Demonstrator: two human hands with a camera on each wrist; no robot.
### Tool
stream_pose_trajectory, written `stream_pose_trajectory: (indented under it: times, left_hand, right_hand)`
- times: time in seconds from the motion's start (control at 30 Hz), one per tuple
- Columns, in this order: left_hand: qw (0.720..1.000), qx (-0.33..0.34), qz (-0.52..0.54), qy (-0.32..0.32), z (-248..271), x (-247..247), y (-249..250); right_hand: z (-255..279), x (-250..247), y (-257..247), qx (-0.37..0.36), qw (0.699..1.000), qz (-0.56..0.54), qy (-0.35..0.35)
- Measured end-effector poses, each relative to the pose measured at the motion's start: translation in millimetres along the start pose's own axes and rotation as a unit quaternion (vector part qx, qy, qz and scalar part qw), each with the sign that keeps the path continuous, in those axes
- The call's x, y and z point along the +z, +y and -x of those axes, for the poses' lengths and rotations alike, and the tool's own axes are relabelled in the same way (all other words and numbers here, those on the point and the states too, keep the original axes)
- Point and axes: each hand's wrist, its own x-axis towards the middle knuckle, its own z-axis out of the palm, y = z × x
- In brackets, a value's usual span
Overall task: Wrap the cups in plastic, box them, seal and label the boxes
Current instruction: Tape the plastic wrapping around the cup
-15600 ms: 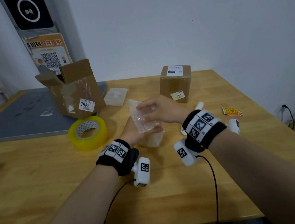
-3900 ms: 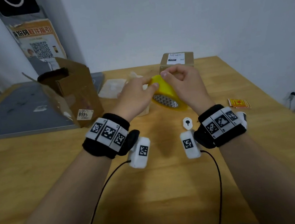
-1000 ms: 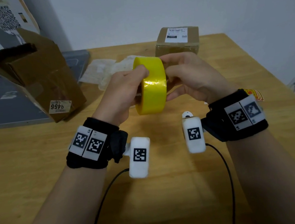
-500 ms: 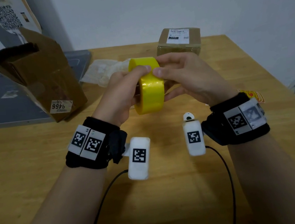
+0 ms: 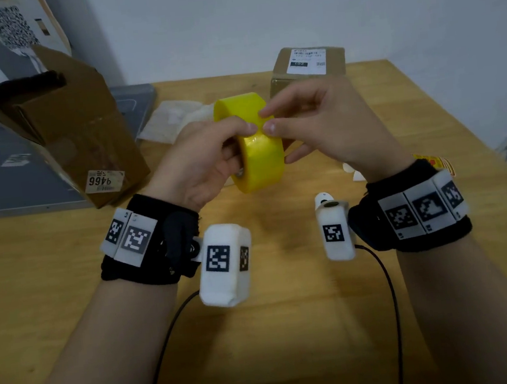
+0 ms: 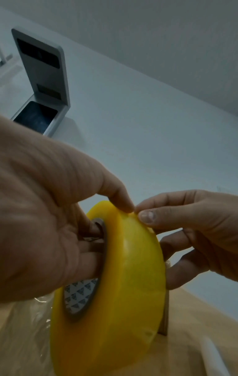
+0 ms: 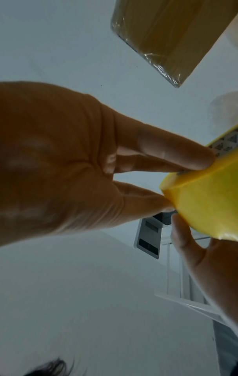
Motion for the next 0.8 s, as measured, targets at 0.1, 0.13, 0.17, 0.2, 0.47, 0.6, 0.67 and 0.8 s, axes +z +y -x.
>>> stream_pose_trajectory:
  times: [0.1,0.13,0.17,0.2,0.47,0.6,0.67,0.8]
  left_hand:
    - [1.0,-0.012,0.013,0.013,-1,1,0]
    - [1.0,-0.017,0.001,0.012,-1,2,-1]
    - [0.999,-0.025,-0.023,0.004,-1,3,-2]
    - [0.998,-0.036,-0.054,-0.012,-1,4,-3]
    - [0.989,-0.062,-0.117,-0.063,-1,11,-14]
    - [0.99,-0.062,-0.107,-0.062,1,10,-11]
    - [0.992,-0.06,-0.095,-0.058,3,10,-9]
    - [0.994,-0.067,-0.064,-0.059,5,12,-7]
  right_hand:
    - [0,0,0,0.008,0.999,0.045,-0.001]
    - [-1,0,0,0.012,0.998,0.06,-0.003]
    - [-1,0,0,0.019,0.997,0.075,-0.009]
    - [0,0,-1,0.026,0.996,0.088,-0.015]
    - [3,0,-1,0.01,0.988,0.151,-0.017]
    - [2,1,-1,-0.018,0.99,0.139,0.006]
    - [1,3,0,-0.032,0.991,0.126,0.018]
    - [0,5,2,-0.041,0.992,0.113,0.032]
